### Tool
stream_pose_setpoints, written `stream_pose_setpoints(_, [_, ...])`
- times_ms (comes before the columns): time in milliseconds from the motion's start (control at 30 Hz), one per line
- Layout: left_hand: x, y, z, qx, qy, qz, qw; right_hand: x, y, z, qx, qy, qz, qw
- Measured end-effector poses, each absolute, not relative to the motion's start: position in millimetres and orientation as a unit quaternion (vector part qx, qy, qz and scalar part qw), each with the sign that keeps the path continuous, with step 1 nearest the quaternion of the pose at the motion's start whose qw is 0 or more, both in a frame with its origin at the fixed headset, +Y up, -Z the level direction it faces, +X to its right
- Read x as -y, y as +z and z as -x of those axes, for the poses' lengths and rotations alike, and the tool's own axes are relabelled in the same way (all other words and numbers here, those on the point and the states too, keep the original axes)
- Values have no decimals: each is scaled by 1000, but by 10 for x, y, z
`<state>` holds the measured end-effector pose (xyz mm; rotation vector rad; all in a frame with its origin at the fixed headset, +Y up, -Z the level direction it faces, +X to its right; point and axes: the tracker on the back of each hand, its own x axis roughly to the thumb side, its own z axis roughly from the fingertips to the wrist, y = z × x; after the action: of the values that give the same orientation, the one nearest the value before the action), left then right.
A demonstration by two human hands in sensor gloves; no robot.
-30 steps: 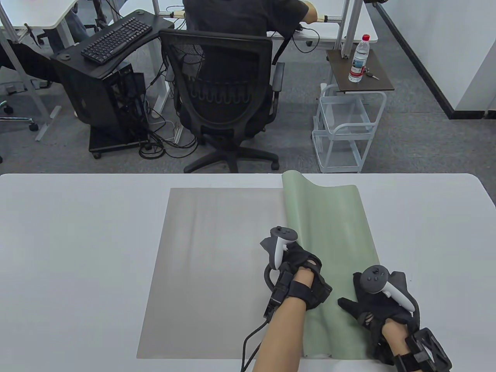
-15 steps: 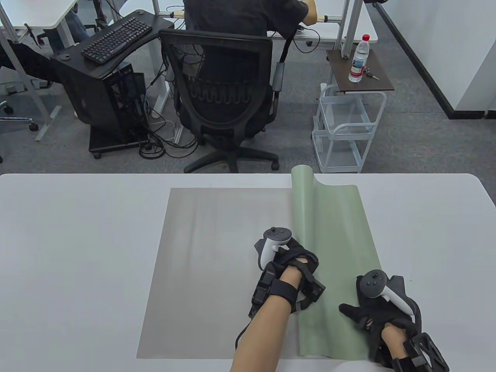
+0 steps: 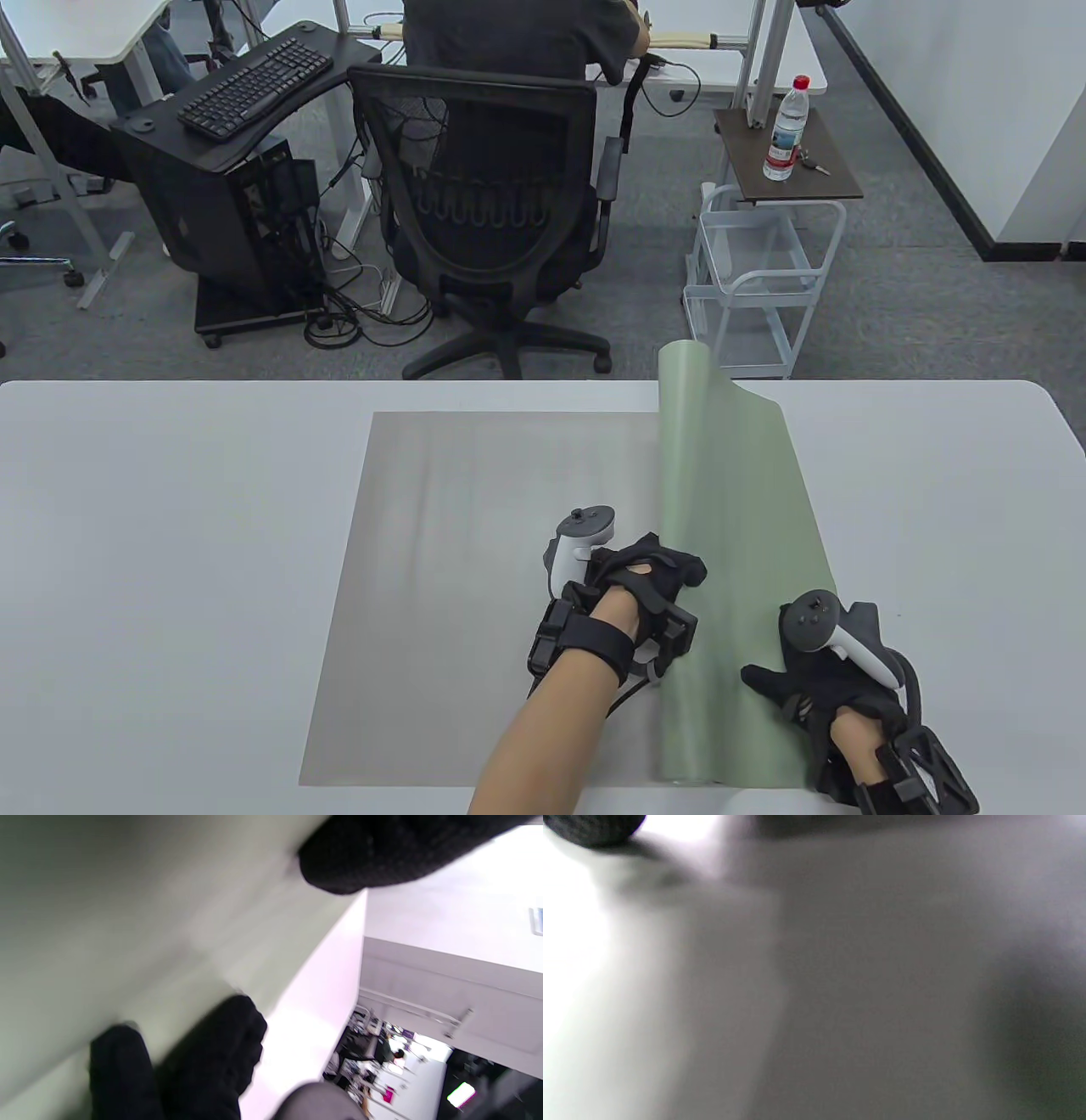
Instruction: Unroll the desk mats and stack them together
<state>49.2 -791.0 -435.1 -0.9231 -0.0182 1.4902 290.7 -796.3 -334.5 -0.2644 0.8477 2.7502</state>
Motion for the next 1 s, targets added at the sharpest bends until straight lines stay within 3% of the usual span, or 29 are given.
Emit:
stream_pose_setpoints(133, [7917, -4368, -459, 45, 668, 399, 626, 7964, -3345, -2918, -291, 943, 90, 130])
stream_pose_setpoints(600, [7951, -4378, -146, -17, 671, 375, 639, 7962, -3341, -2940, -294, 941, 89, 143])
stream_pose_setpoints(800, [7986, -4397, -134, -51, 668, 395, 628, 7964, -3344, -2936, -297, 941, 89, 138])
stream_pose_setpoints(1000, [7950, -4402, -218, -10, 679, 409, 609, 7965, -3344, -2934, -299, 941, 89, 135])
